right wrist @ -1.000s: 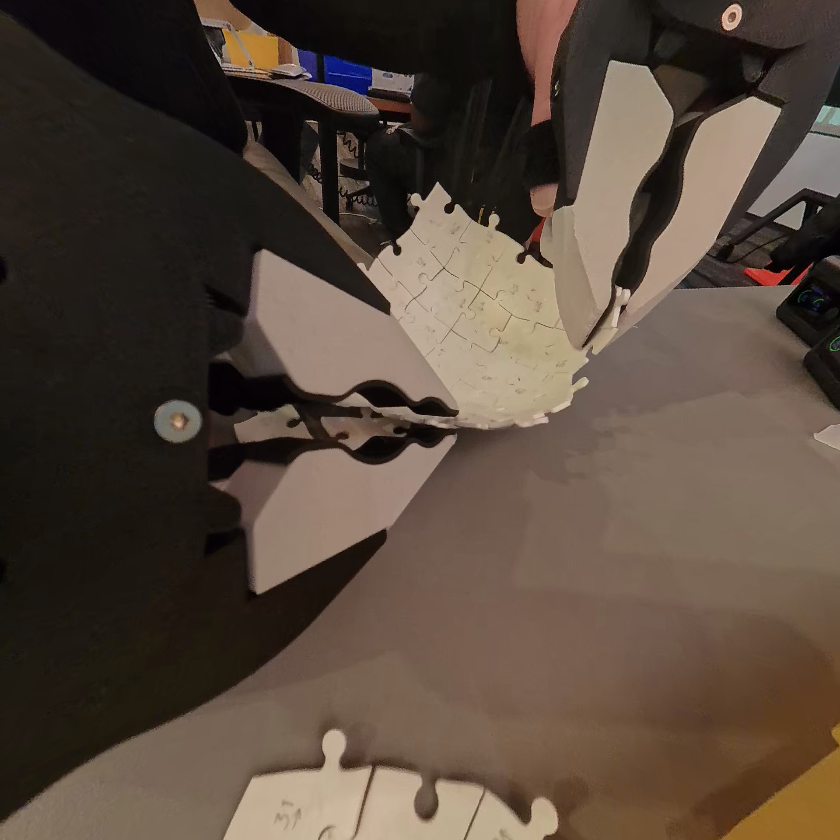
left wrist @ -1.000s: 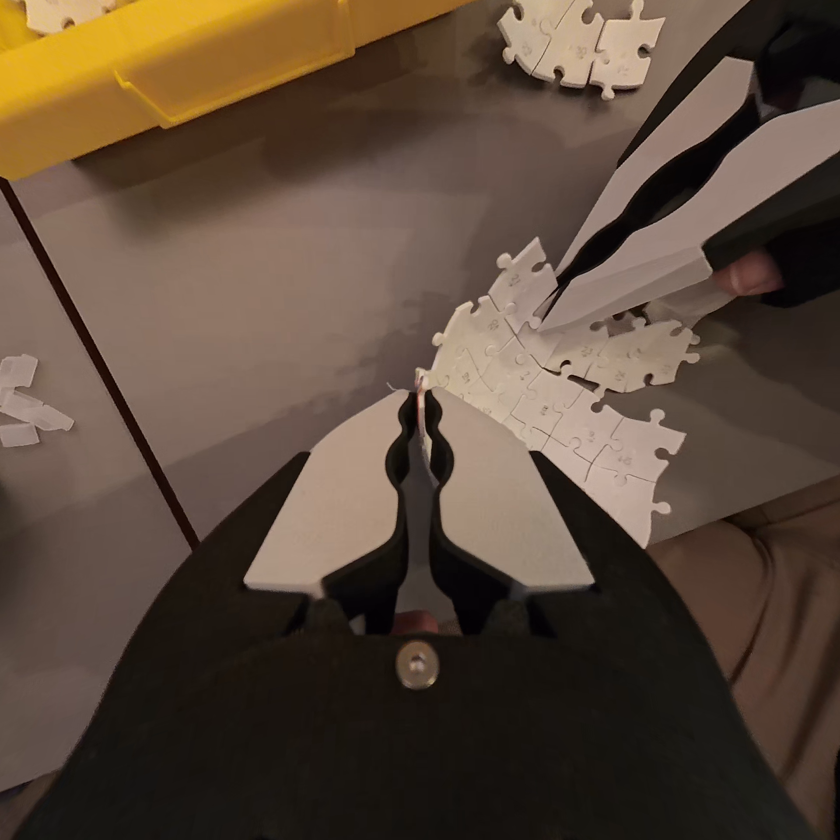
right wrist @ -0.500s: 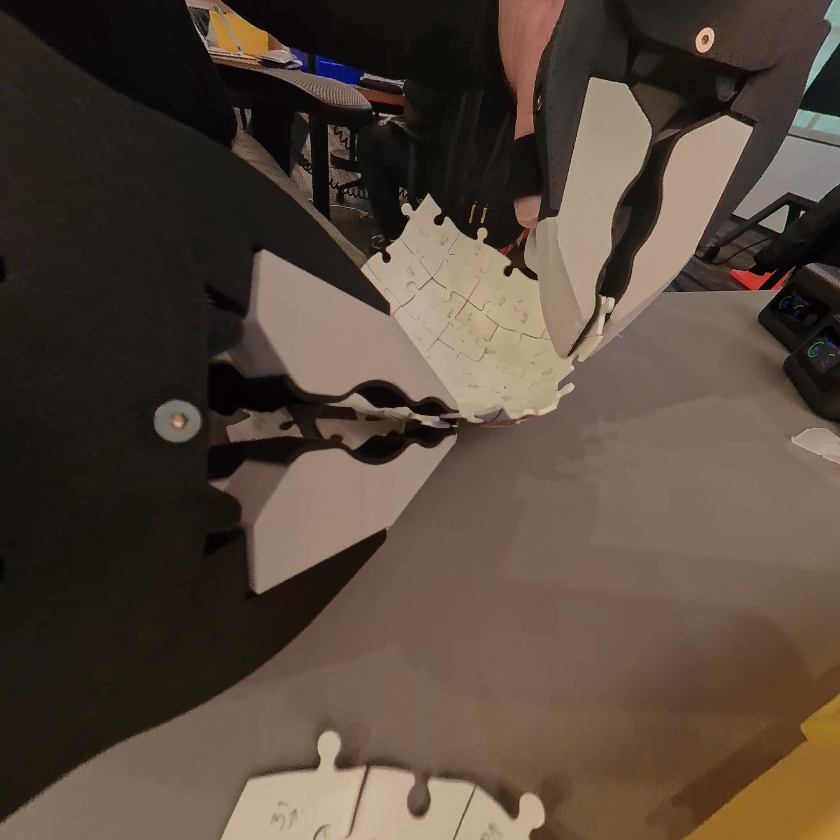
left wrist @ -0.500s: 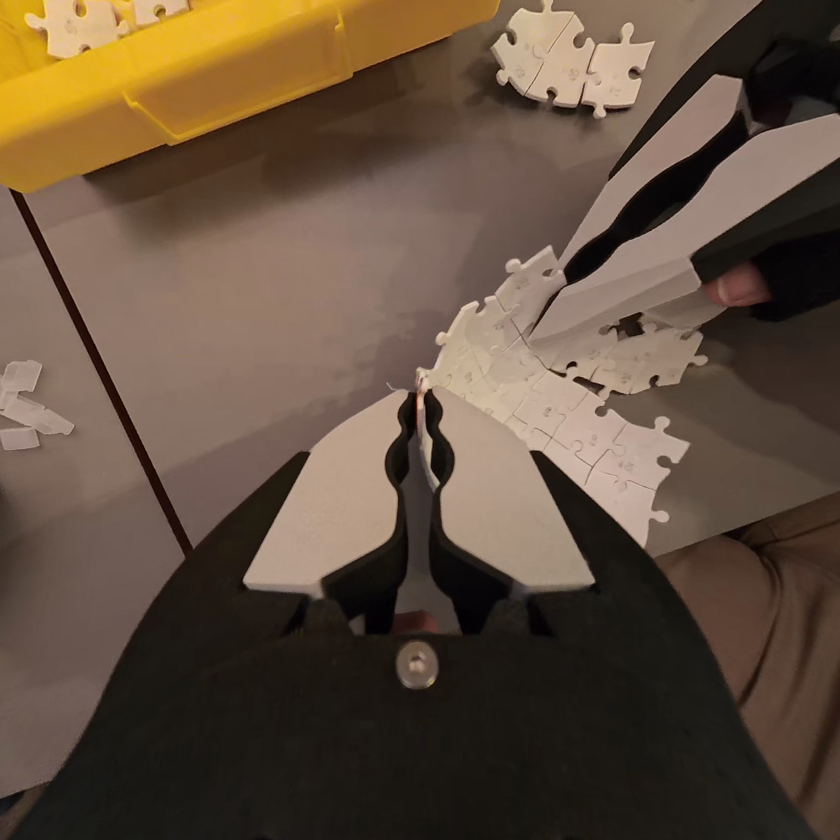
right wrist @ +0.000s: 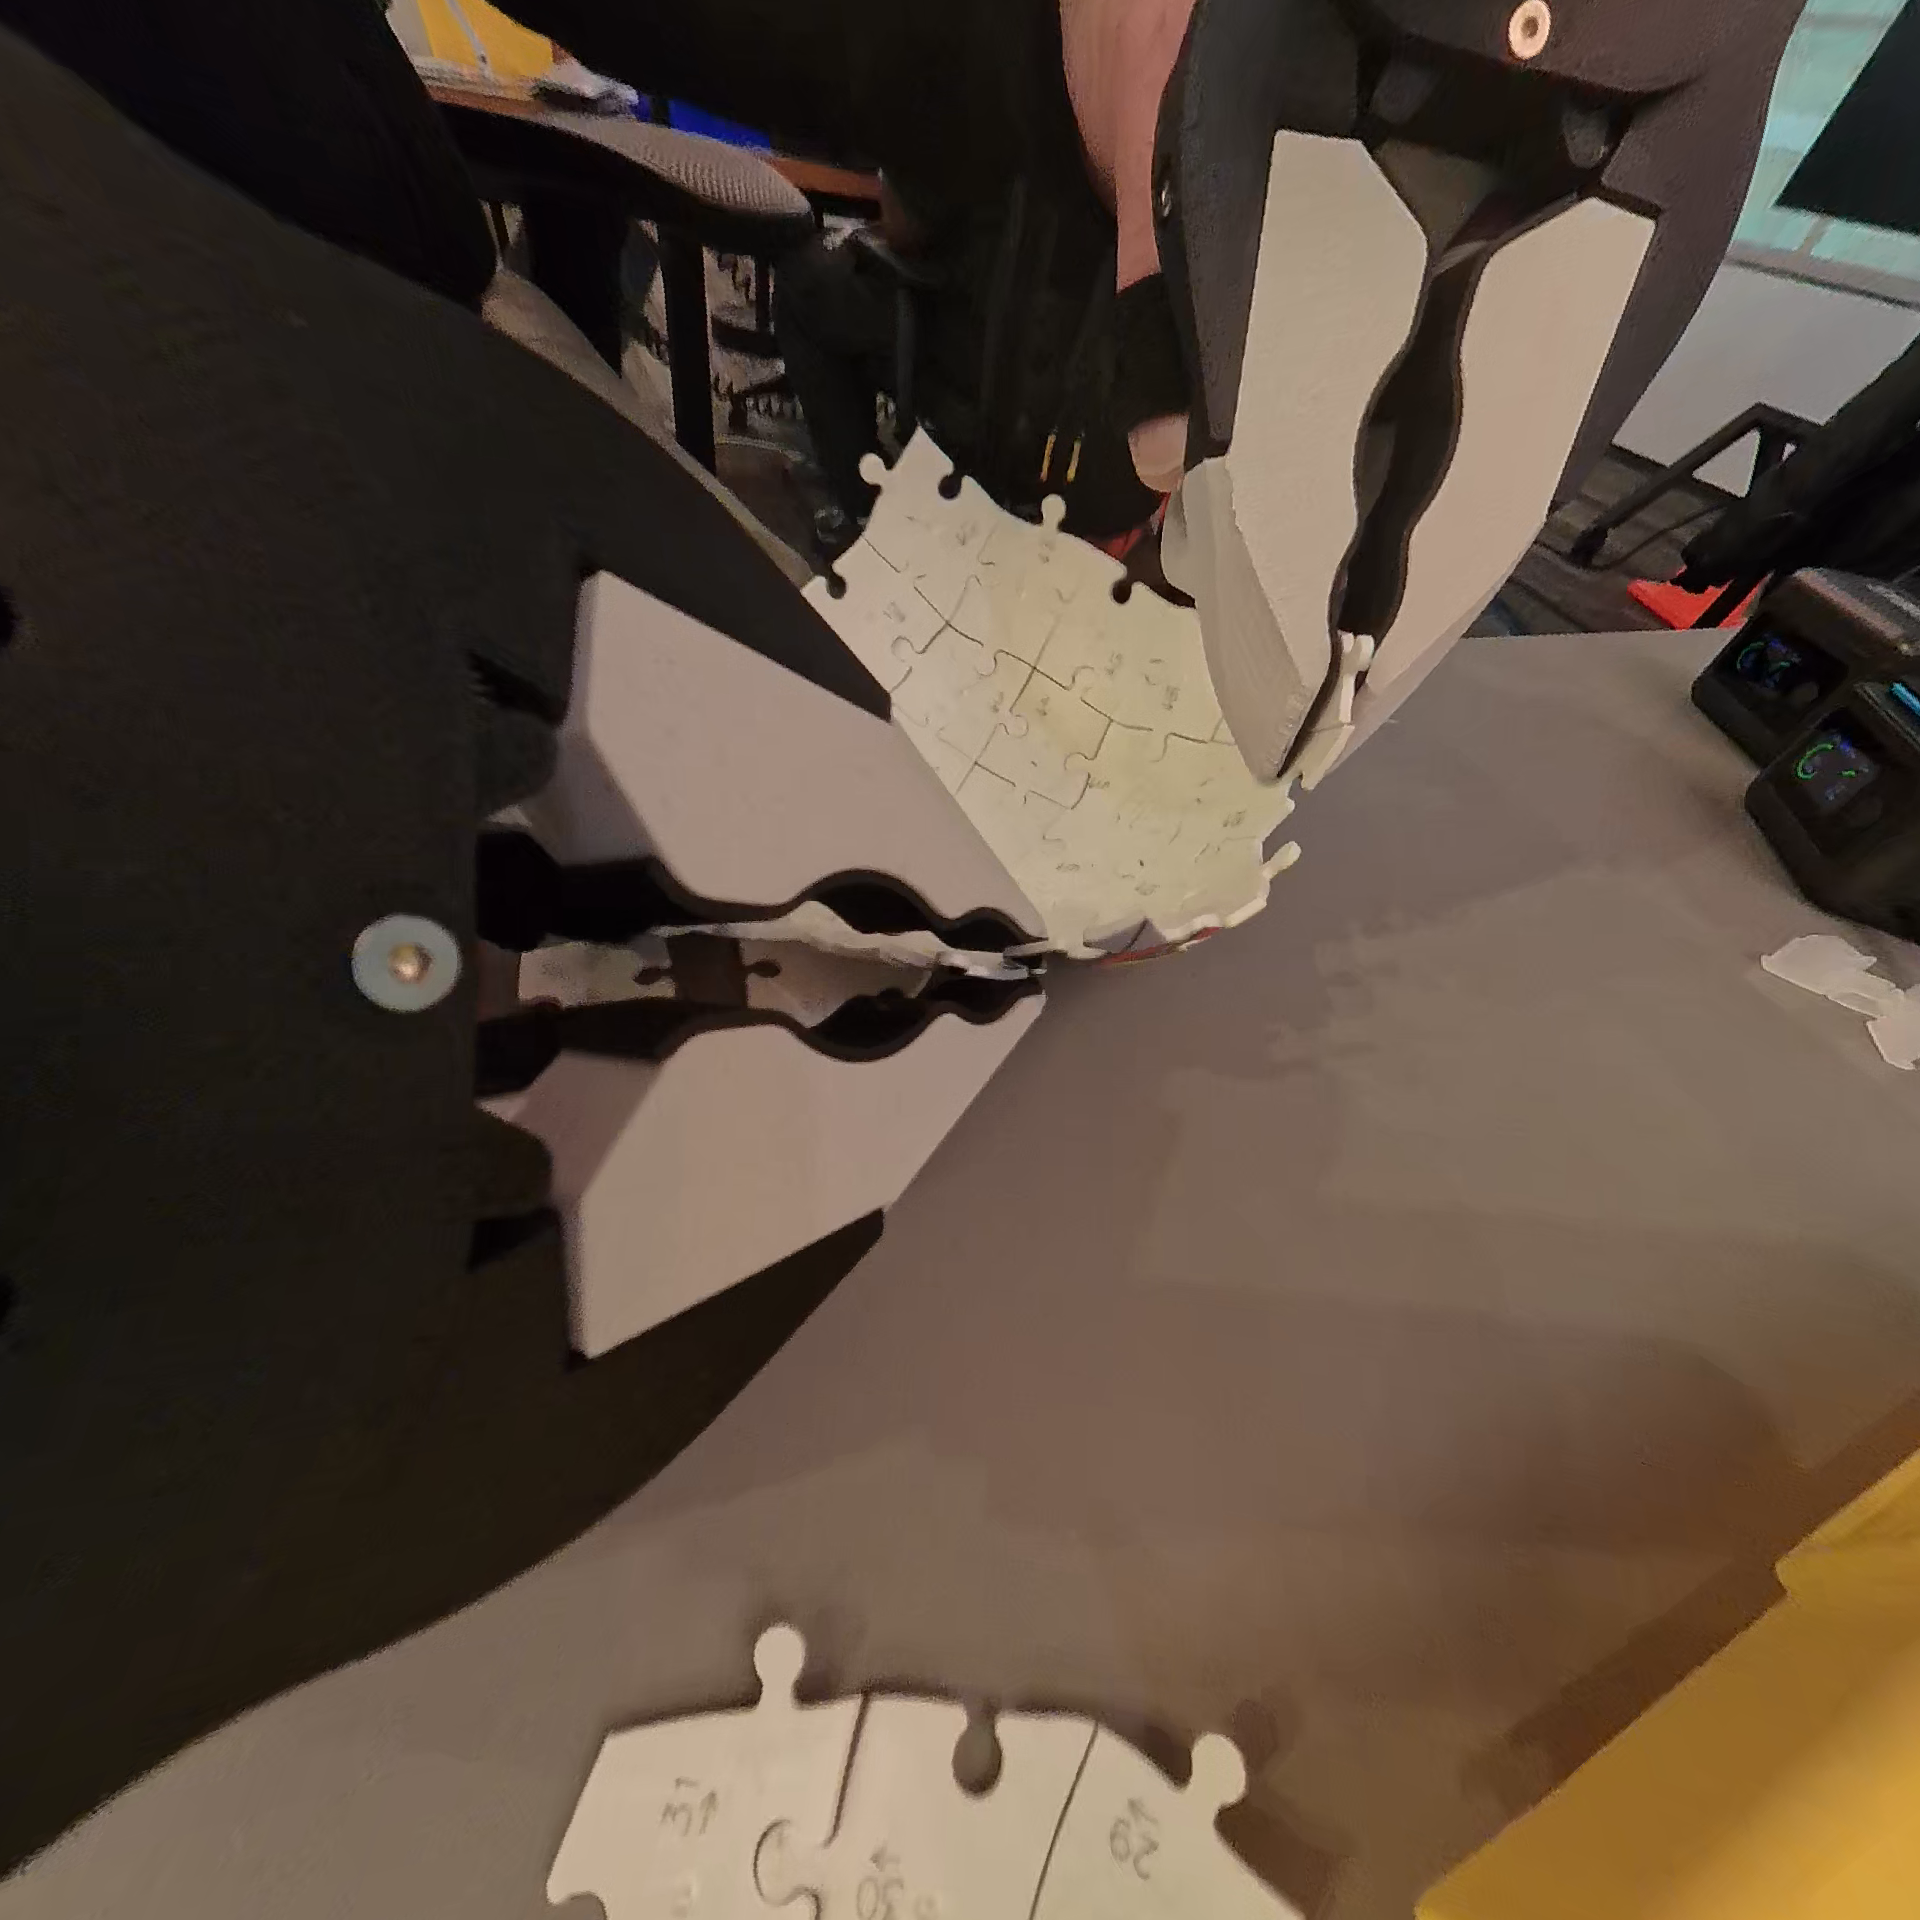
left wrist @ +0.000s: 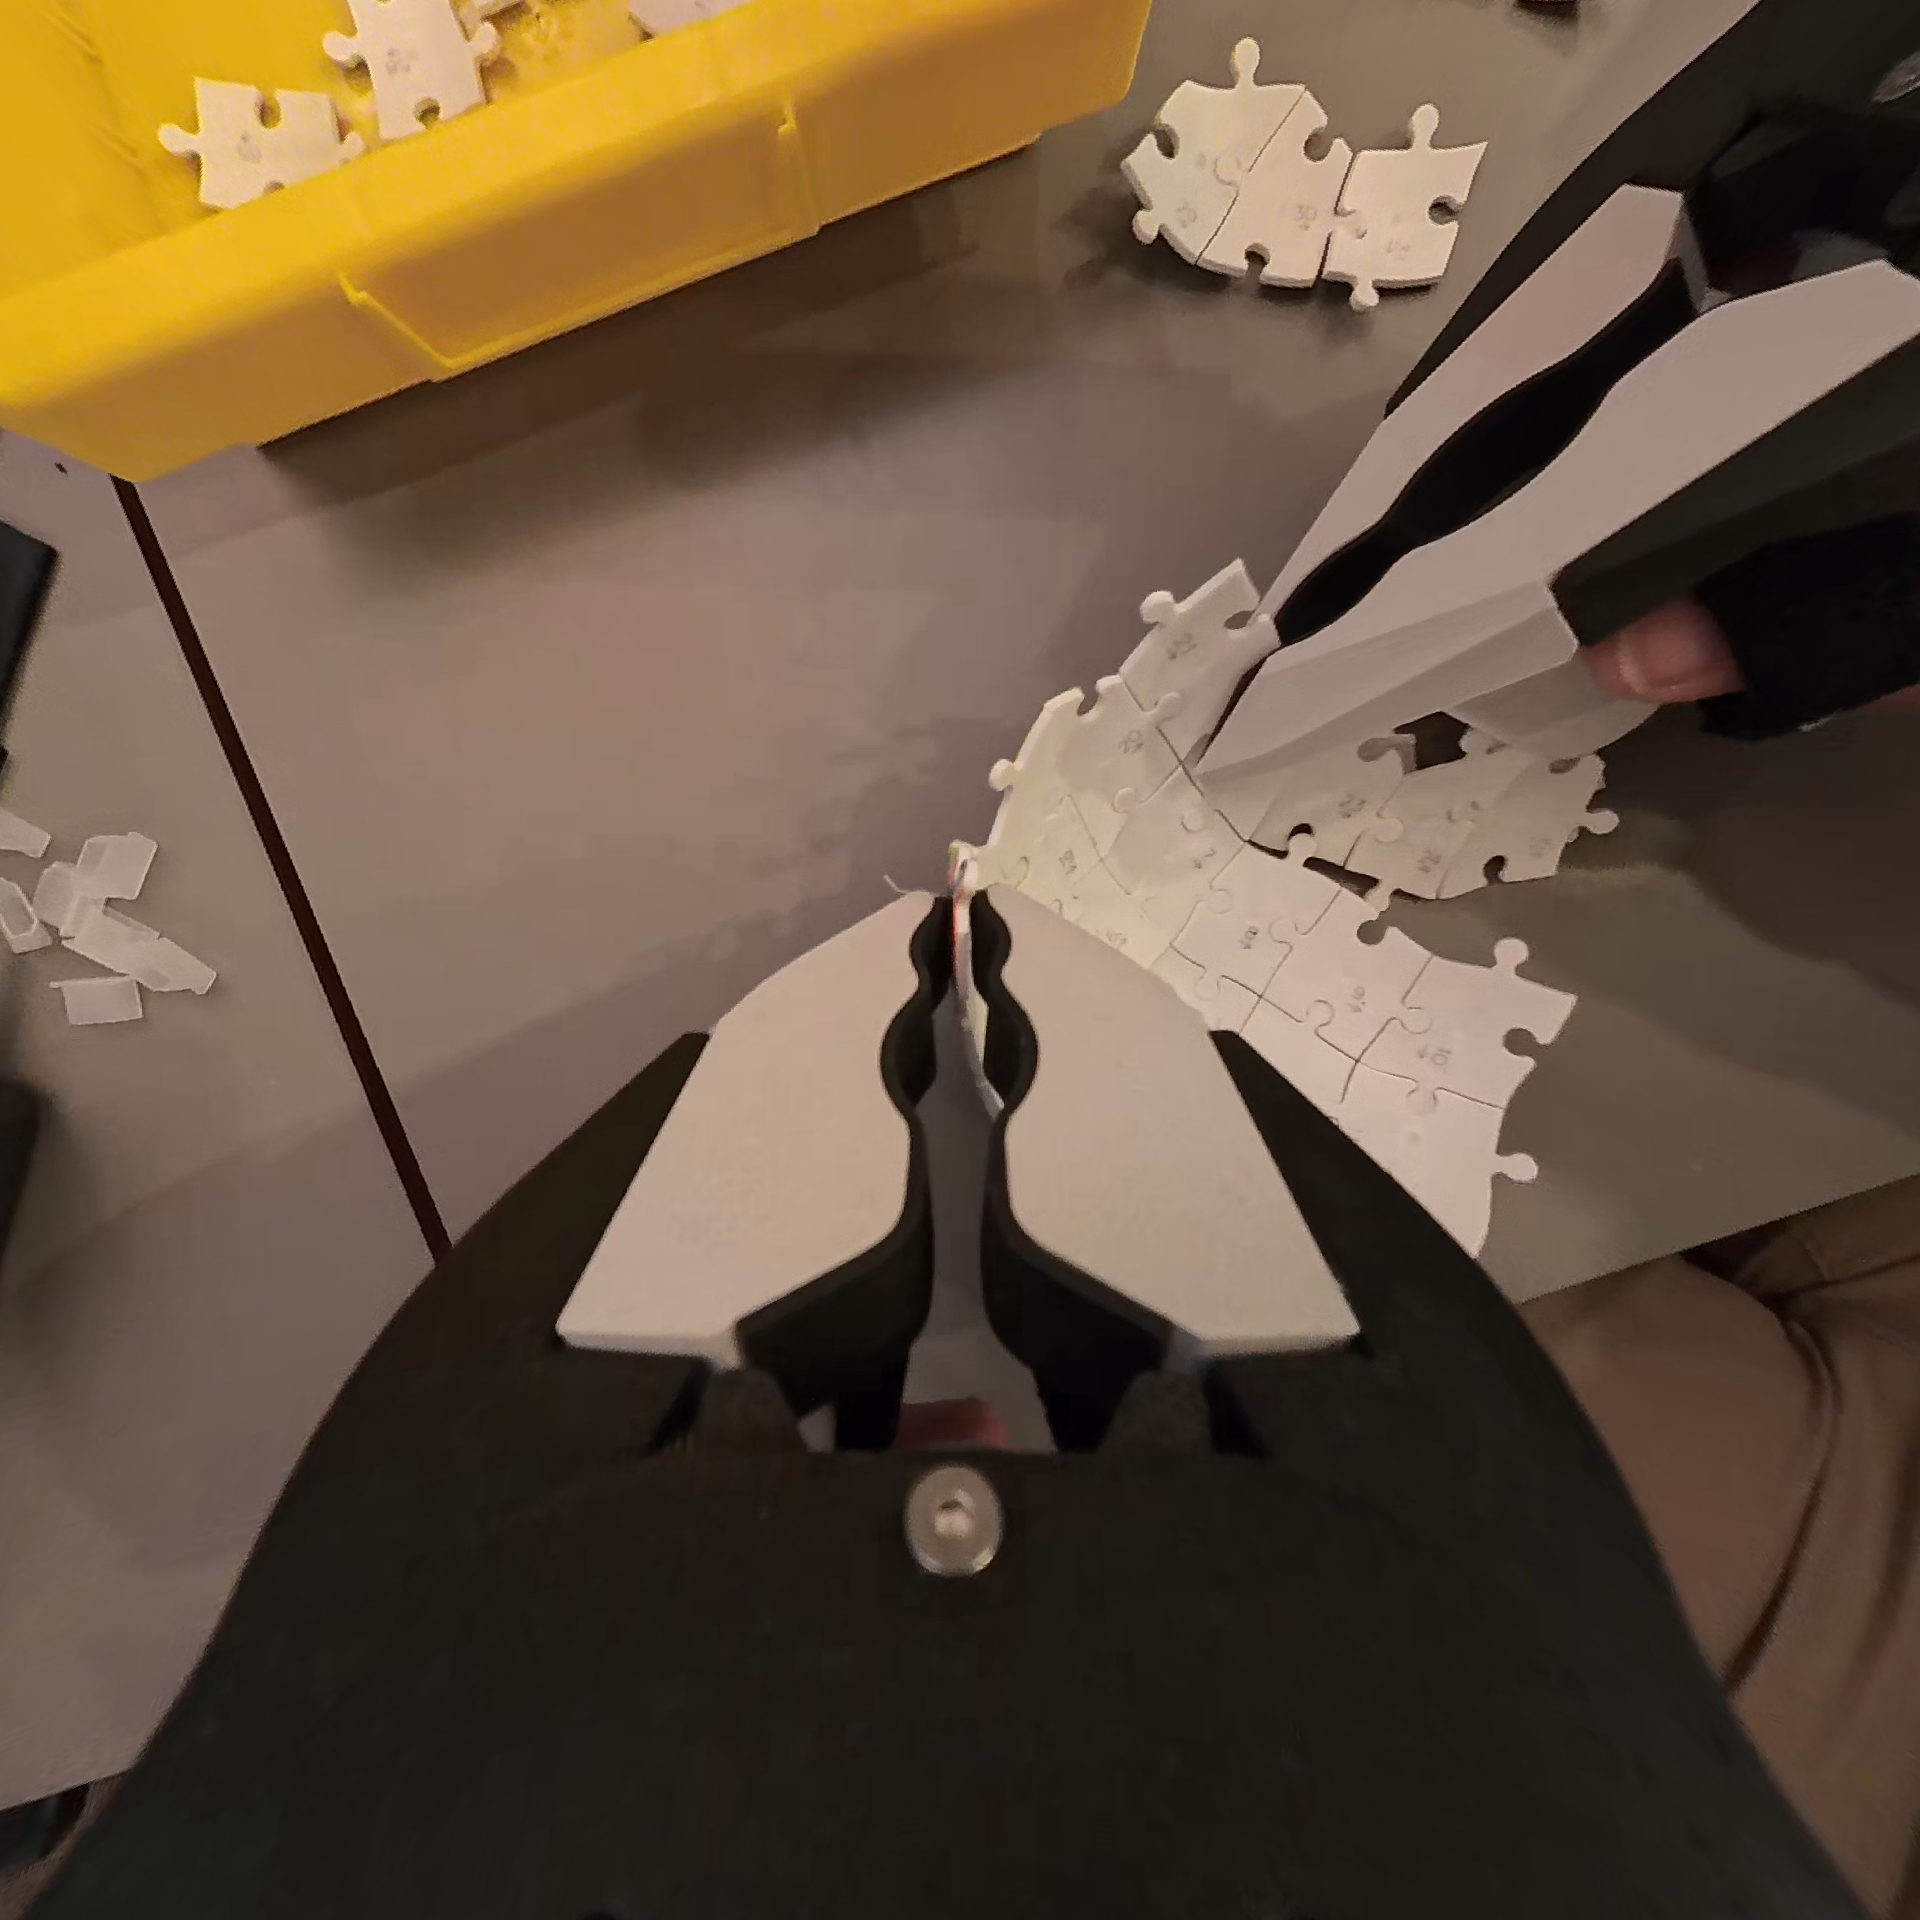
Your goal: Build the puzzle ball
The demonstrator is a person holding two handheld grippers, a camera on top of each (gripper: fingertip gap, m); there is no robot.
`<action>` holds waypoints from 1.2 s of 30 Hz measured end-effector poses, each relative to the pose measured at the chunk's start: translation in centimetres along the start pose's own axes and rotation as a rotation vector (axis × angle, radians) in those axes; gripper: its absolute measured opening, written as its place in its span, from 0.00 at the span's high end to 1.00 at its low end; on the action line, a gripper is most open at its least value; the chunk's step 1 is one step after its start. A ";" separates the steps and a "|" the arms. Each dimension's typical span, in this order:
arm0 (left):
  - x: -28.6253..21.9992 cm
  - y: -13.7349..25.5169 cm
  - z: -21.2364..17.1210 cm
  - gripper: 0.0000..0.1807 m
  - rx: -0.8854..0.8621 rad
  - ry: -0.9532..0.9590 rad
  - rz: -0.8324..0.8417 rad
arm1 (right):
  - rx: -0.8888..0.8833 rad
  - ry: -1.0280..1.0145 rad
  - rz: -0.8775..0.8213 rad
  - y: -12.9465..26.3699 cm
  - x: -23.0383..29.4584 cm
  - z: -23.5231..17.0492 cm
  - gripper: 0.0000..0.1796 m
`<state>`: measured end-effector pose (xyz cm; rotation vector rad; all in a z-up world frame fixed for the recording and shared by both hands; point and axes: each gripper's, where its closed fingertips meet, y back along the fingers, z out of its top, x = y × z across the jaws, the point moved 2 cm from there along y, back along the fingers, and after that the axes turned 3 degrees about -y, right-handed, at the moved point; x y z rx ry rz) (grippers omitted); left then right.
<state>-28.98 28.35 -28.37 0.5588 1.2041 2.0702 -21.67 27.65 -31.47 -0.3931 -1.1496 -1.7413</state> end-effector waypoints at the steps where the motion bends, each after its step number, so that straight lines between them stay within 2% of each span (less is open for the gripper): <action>1: -0.1 0.0 0.1 0.98 -0.008 0.003 0.002 | -0.003 0.012 -0.017 0.0 0.0 0.0 0.99; 9: 0.1 0.0 -0.2 0.98 -0.050 0.040 0.029 | -0.032 -0.004 -0.027 0.0 0.0 0.3 0.99; 11: 0.1 0.0 -0.3 0.98 -0.055 0.046 0.027 | -0.026 -0.011 -0.012 0.1 0.2 0.3 0.94; 15: 0.0 -0.1 -0.4 0.98 -0.071 0.056 0.036 | -0.004 -0.011 -0.020 0.4 0.2 -0.3 0.93; 20: -0.1 0.0 -0.5 0.98 -0.090 0.060 0.040 | -0.006 -0.008 -0.020 1.2 0.2 -0.7 0.99; 31: 0.0 0.1 -0.6 0.98 -0.111 0.057 0.053 | -0.010 0.104 -0.078 1.0 0.3 -0.4 0.99; 36: 0.0 0.1 -0.7 0.98 -0.123 0.051 0.052 | -0.007 0.094 -0.071 1.0 0.2 -0.4 1.00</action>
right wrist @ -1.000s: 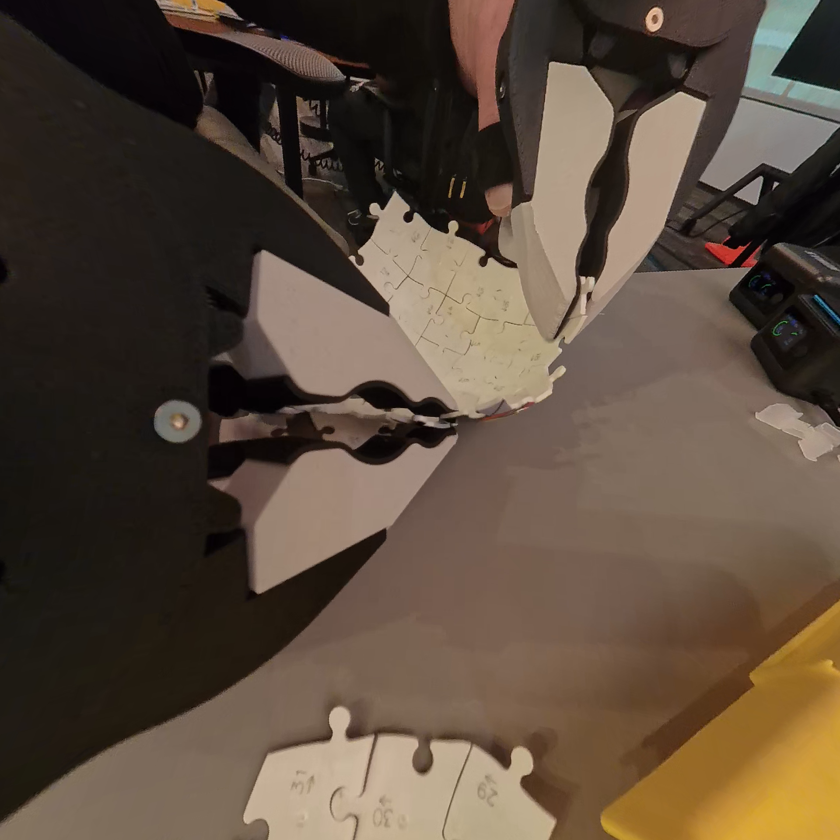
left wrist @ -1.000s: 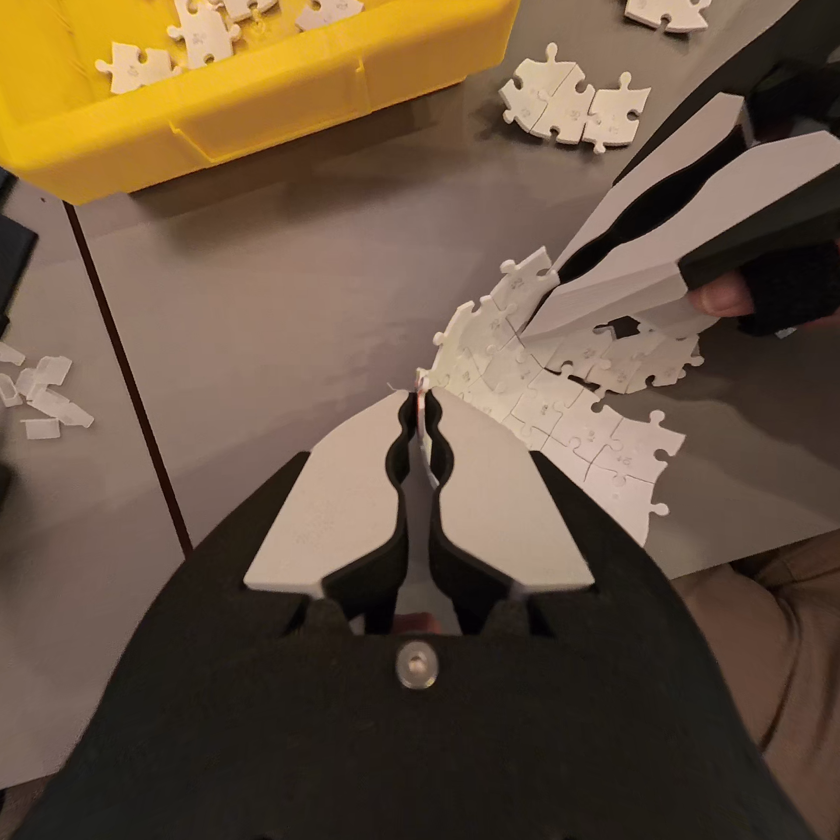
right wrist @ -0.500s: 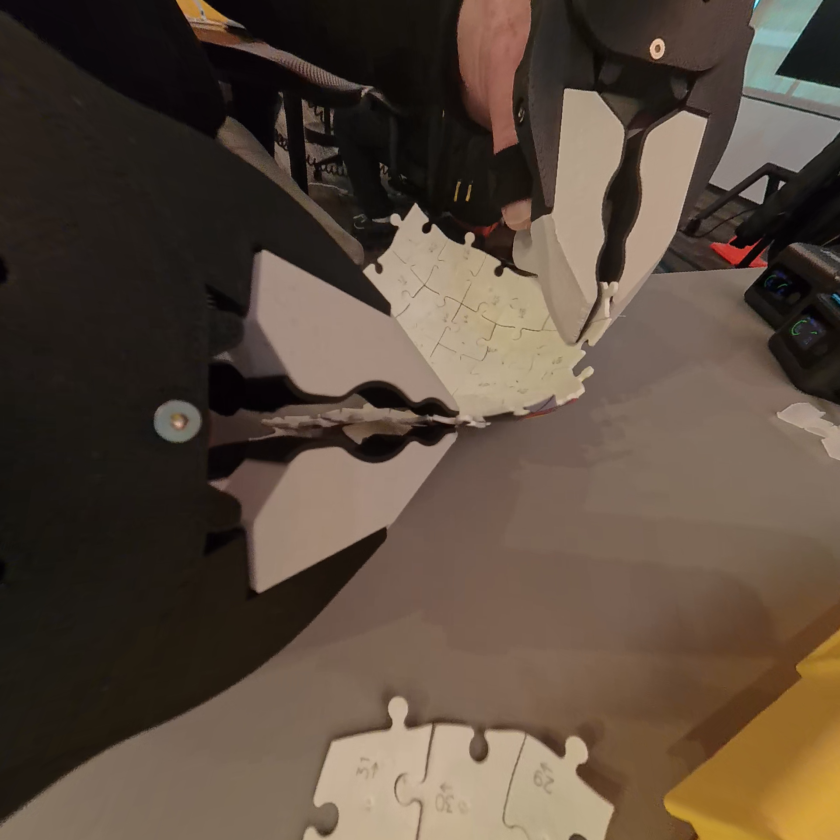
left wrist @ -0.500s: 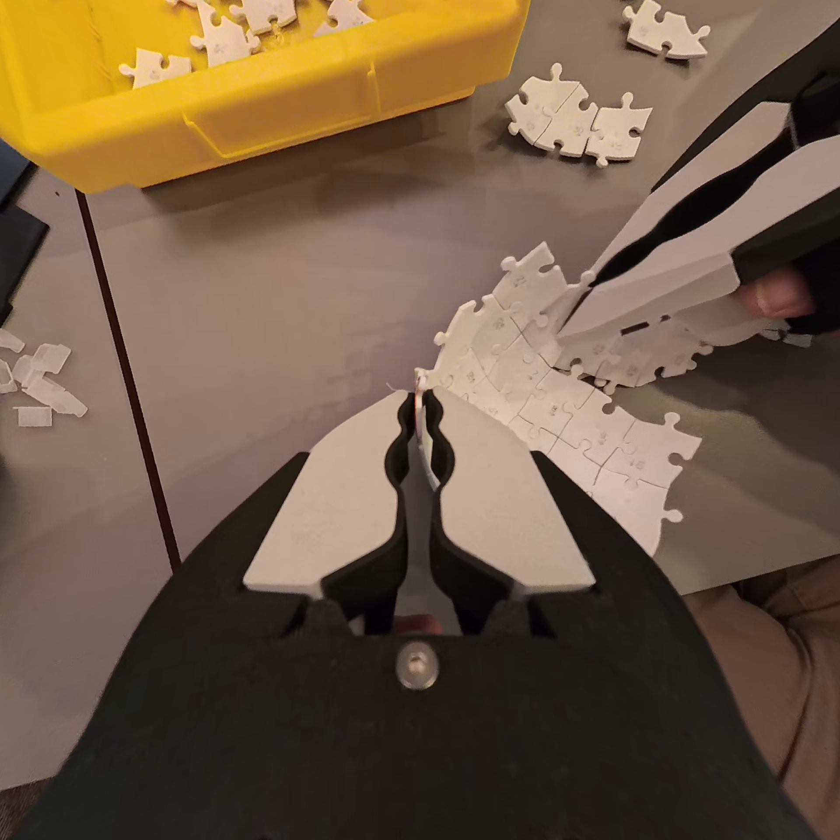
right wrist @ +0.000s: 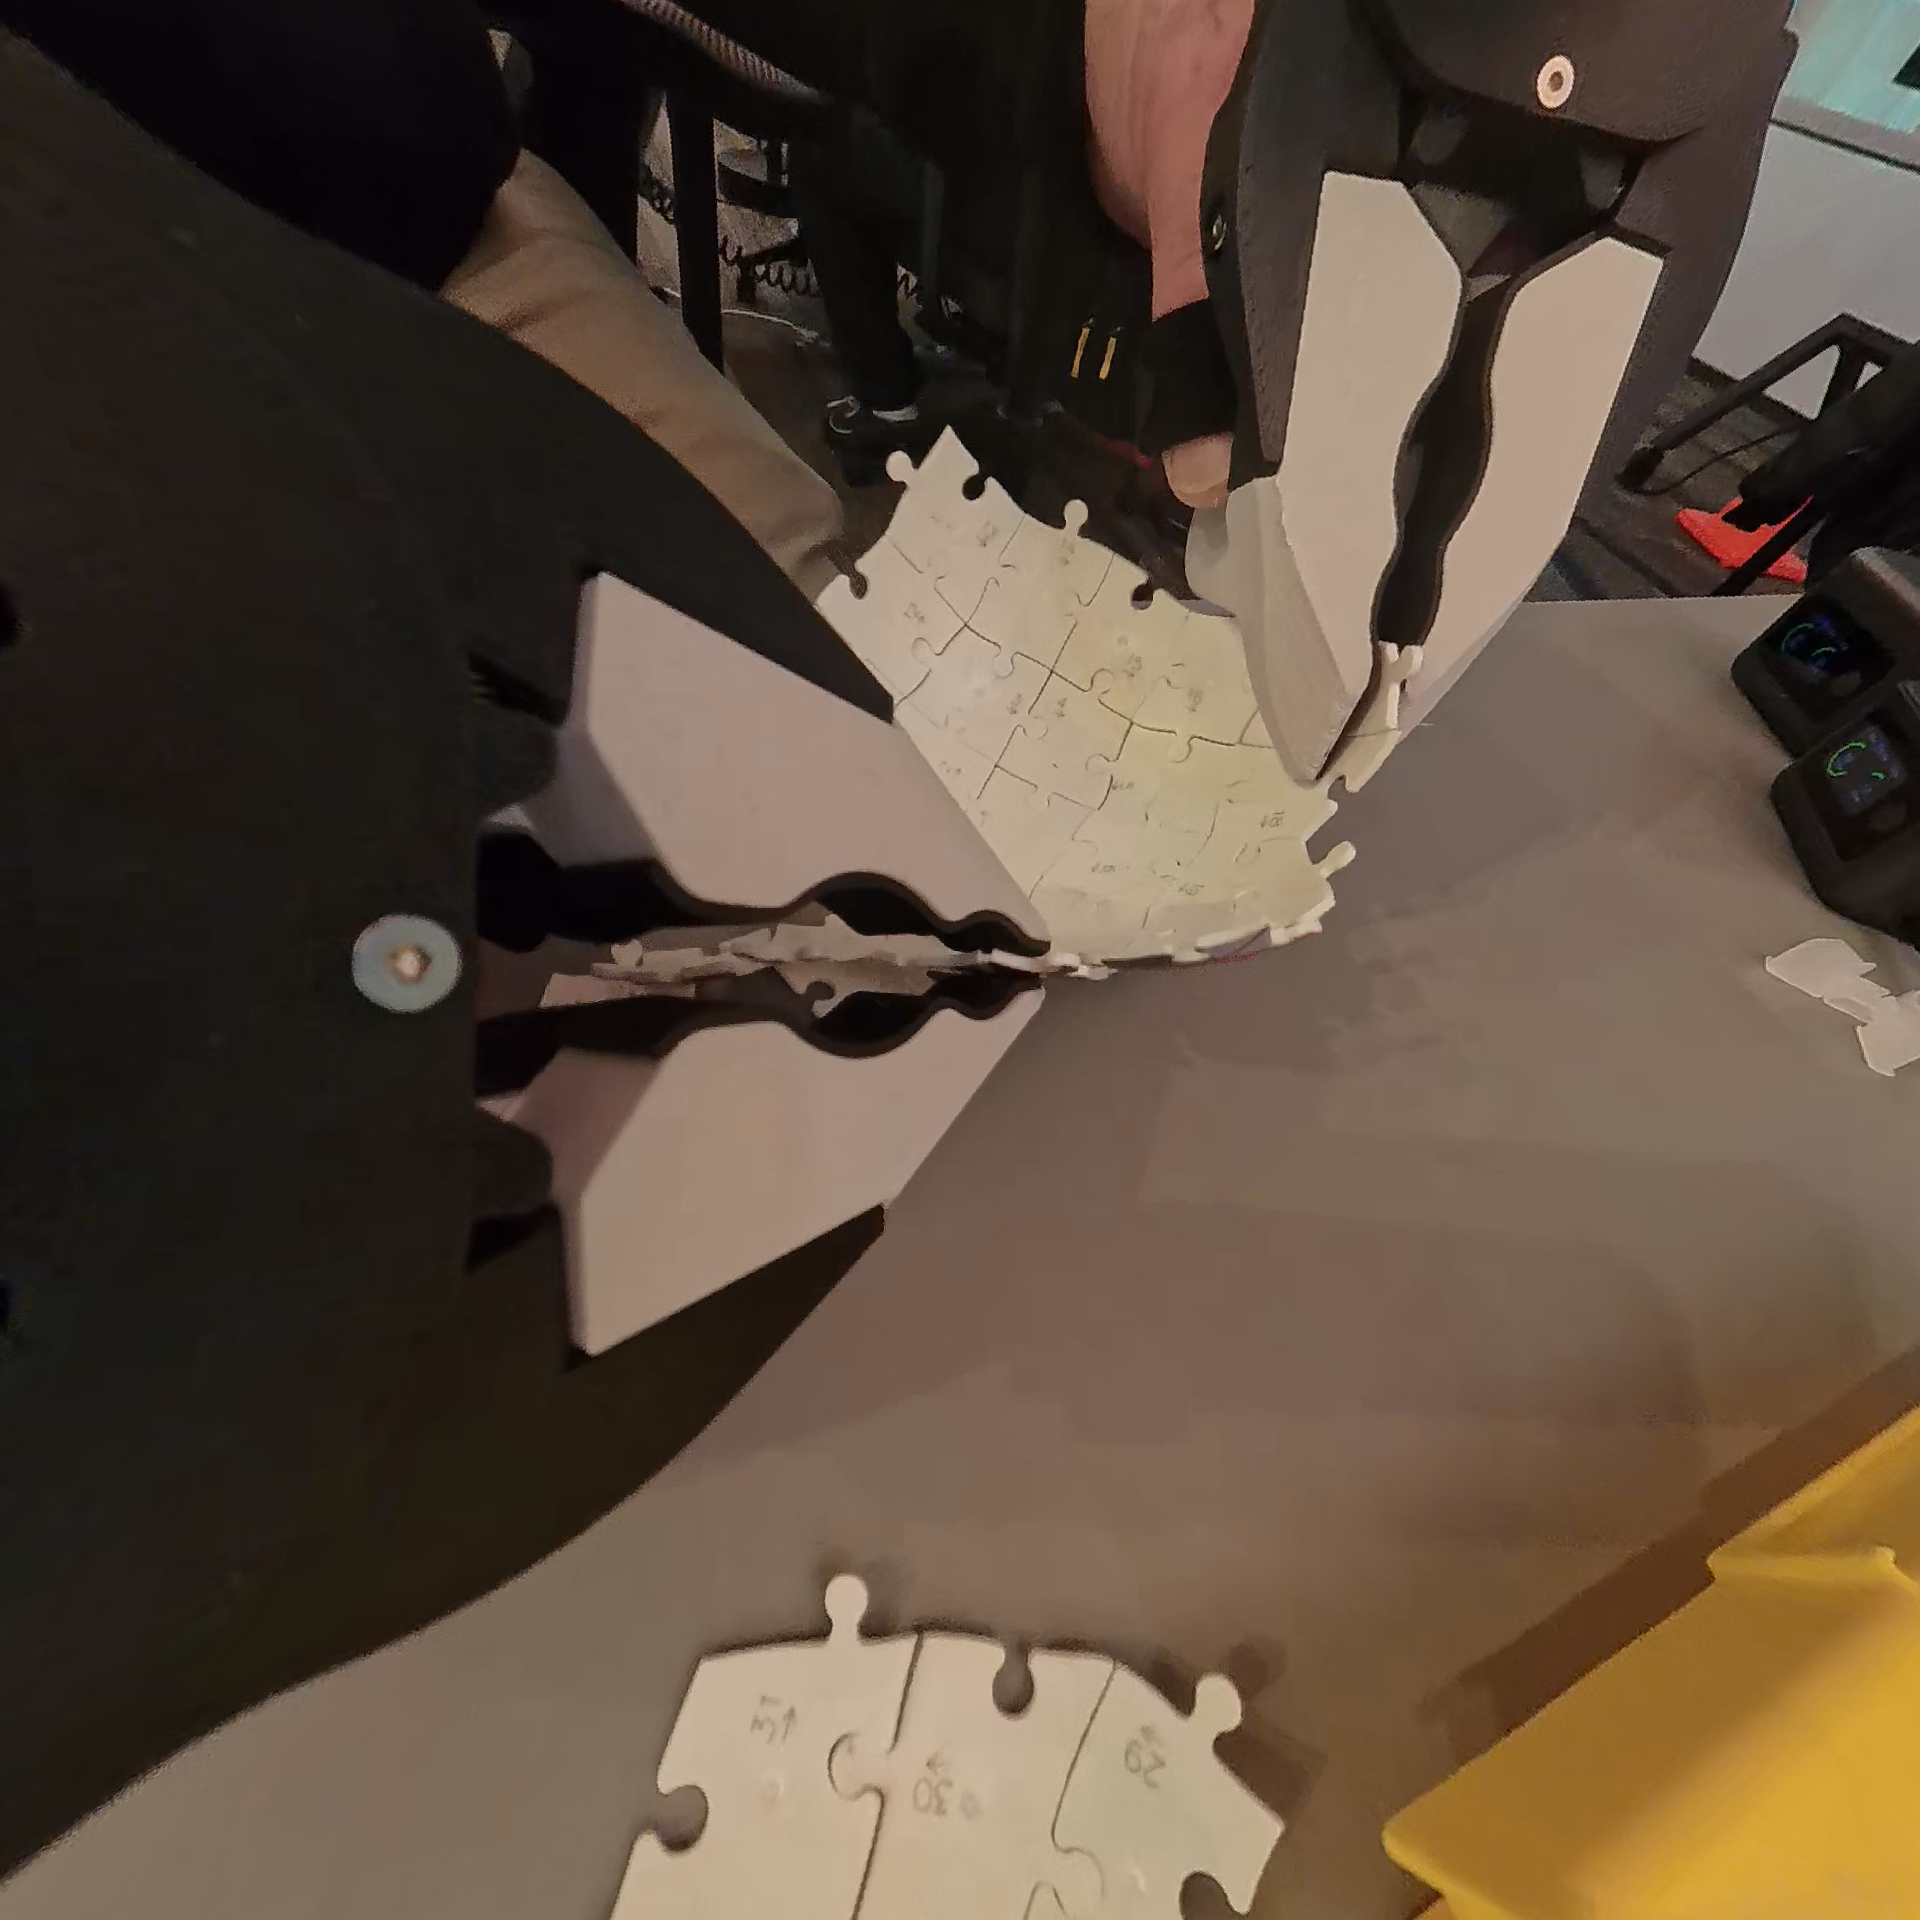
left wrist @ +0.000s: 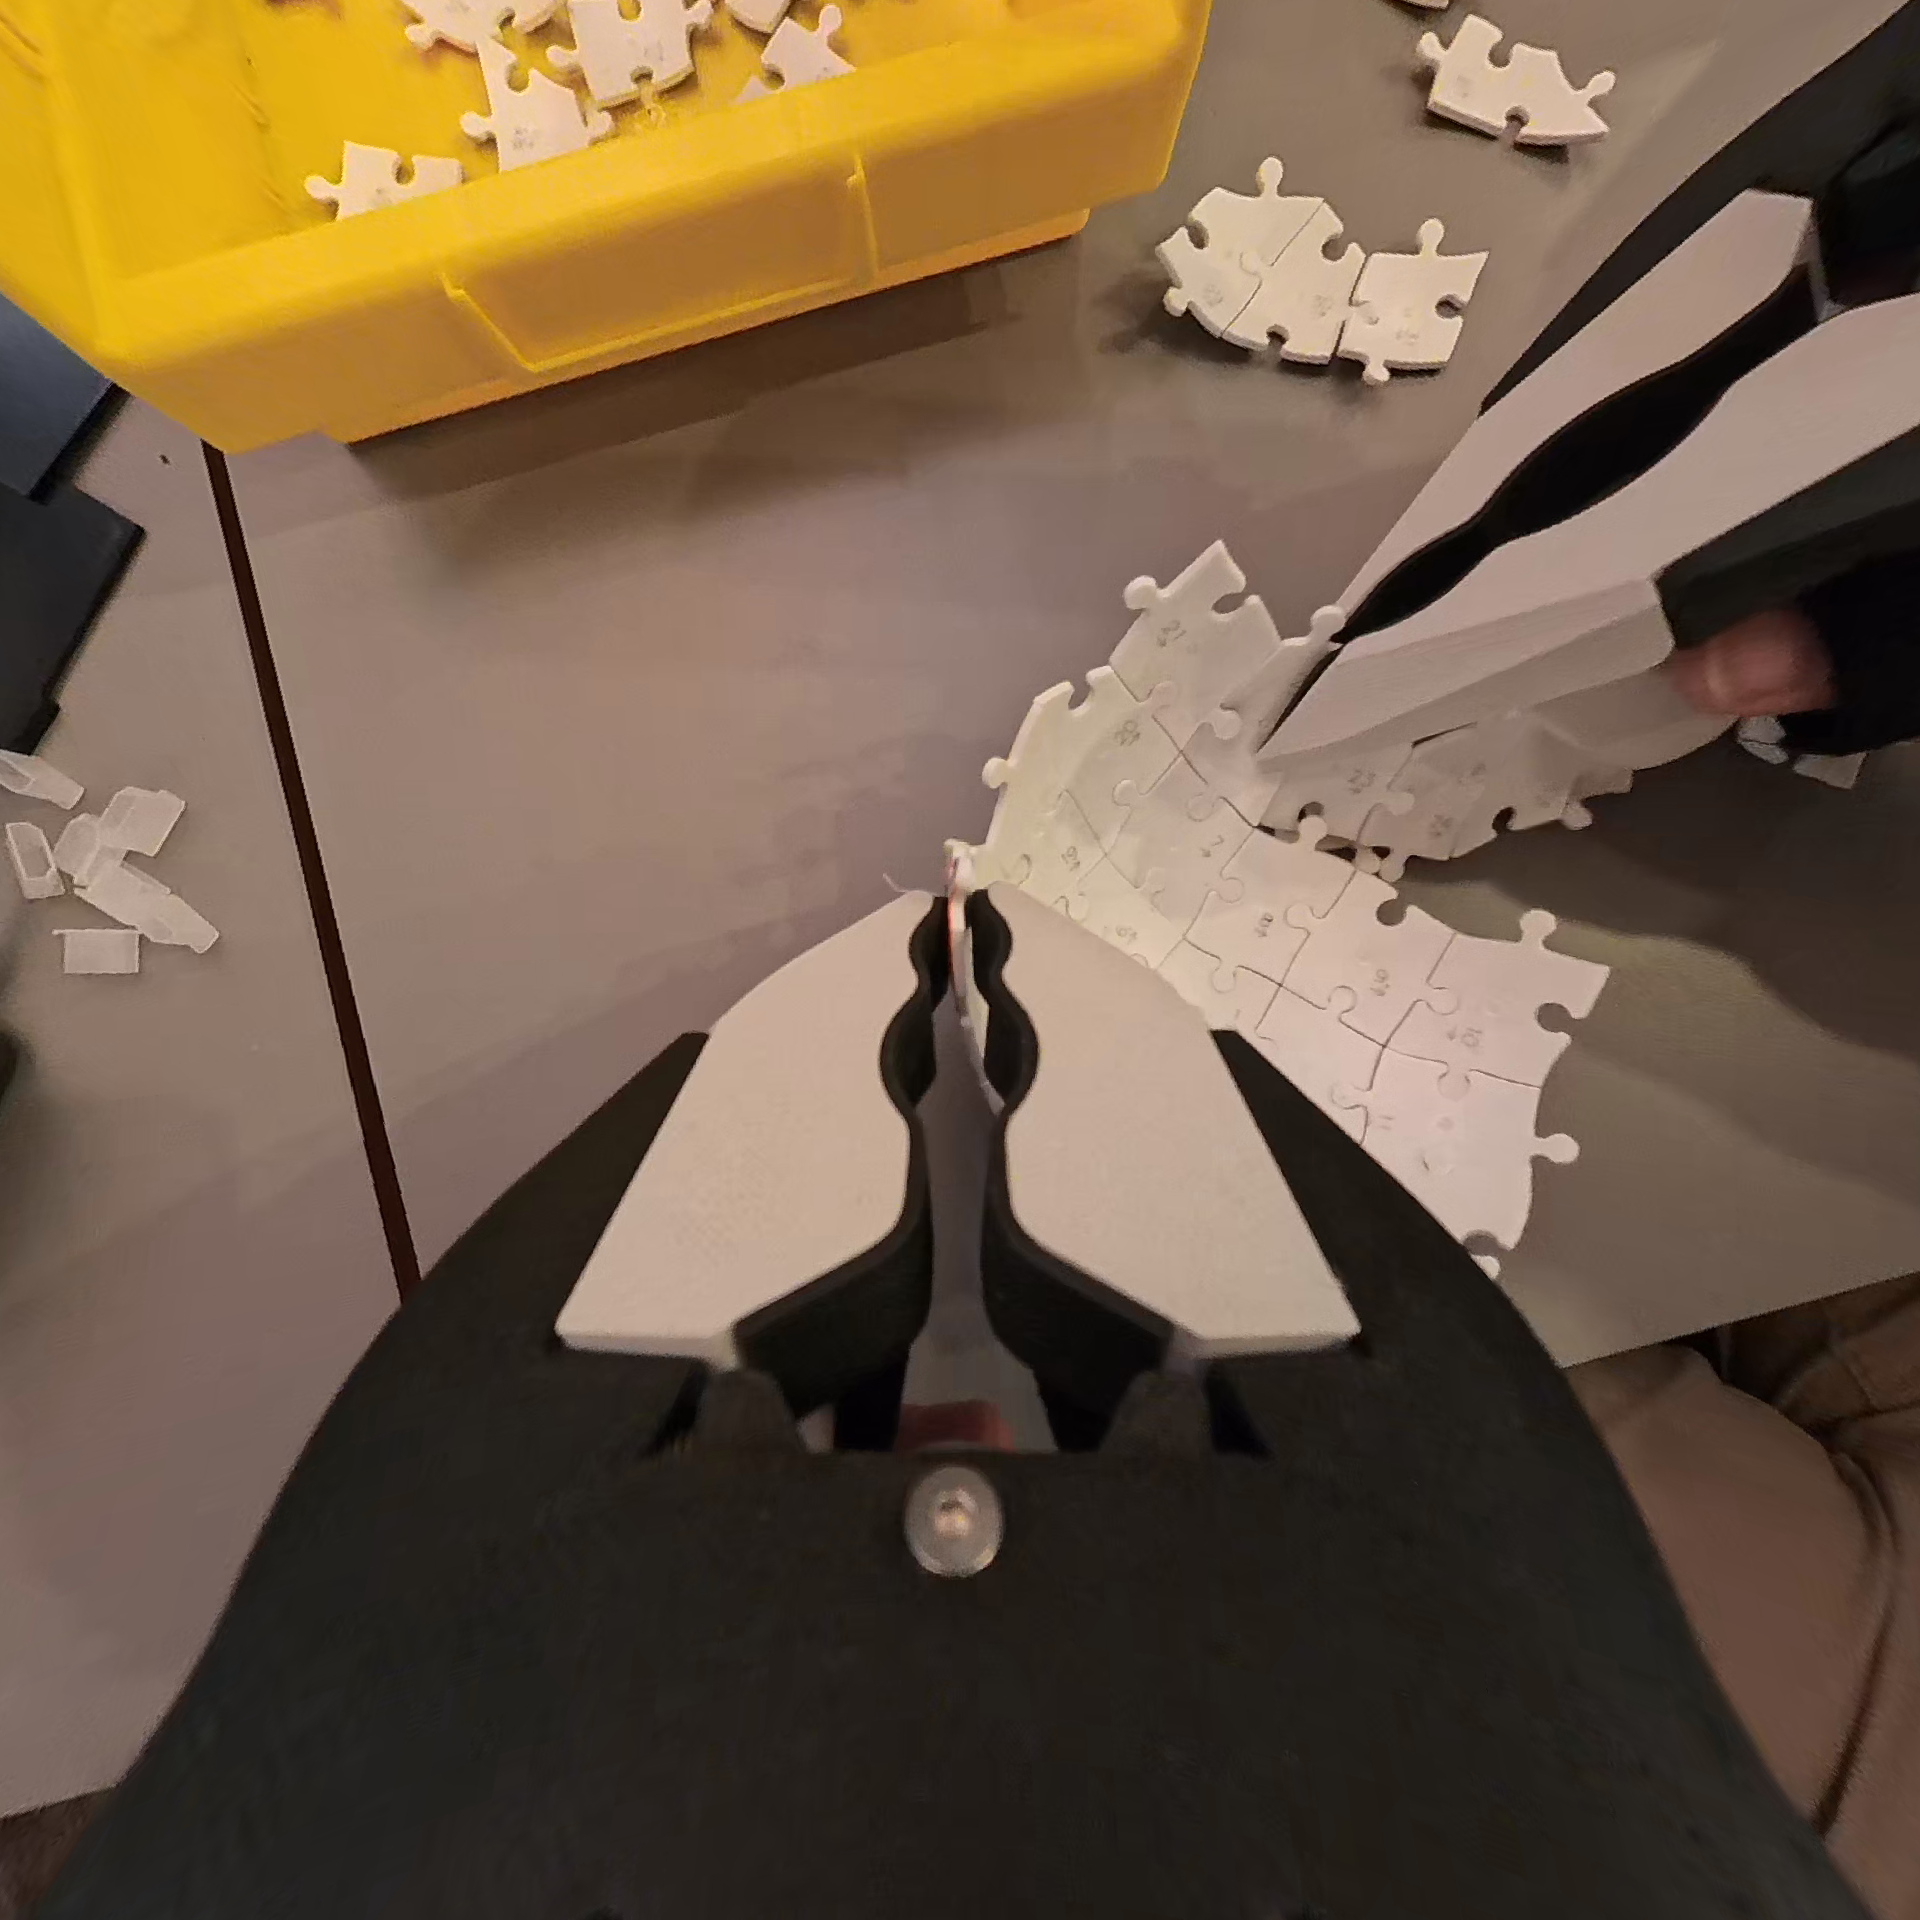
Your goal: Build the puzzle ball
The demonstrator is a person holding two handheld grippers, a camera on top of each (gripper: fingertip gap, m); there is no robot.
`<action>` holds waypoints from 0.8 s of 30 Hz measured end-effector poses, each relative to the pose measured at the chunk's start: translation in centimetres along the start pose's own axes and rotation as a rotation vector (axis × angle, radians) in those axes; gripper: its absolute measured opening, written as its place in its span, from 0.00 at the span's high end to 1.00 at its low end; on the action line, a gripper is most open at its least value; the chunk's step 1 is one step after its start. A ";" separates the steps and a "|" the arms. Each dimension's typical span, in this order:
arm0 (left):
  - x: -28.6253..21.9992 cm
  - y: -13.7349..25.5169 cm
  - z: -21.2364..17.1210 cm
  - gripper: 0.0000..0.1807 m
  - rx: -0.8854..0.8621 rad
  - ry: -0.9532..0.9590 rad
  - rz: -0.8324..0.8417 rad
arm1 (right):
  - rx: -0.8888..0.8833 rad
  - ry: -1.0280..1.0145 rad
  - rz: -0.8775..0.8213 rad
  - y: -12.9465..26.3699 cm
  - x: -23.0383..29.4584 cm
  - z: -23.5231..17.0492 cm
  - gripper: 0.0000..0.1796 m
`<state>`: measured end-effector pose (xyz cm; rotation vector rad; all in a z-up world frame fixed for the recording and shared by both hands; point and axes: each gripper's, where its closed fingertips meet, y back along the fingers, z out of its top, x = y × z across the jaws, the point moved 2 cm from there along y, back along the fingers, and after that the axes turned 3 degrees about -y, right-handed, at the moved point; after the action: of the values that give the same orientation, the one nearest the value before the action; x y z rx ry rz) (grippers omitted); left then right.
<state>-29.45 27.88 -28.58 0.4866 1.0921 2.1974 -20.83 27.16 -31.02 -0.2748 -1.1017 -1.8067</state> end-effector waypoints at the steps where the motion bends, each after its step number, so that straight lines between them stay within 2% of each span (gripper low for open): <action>1: 0.0 0.0 0.0 0.98 -0.006 0.006 -0.009 | -0.002 -0.002 -0.001 0.0 -0.1 0.0 0.99; 5: 0.1 0.0 -0.1 0.97 -0.027 0.011 -0.036 | -0.005 0.004 -0.002 0.0 0.0 0.1 1.00; 13: 0.7 2.1 1.5 0.85 -0.098 -0.067 -0.129 | -0.003 0.004 0.002 0.0 0.0 0.2 1.00; 15: 0.6 2.5 2.6 0.85 -0.110 -0.167 -0.143 | -0.002 0.007 0.003 0.0 0.0 0.2 1.00; 20: -0.5 0.6 3.8 0.83 0.085 -0.486 -0.193 | -0.004 0.018 0.003 0.0 0.1 0.3 1.00; 24: -1.7 -1.2 4.3 0.84 0.192 -0.641 -0.301 | -0.001 0.029 0.000 0.0 0.3 0.3 1.00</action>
<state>-25.32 29.76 -27.12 0.9610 0.9404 1.5174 -21.07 27.25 -30.70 -0.2482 -1.0807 -1.8060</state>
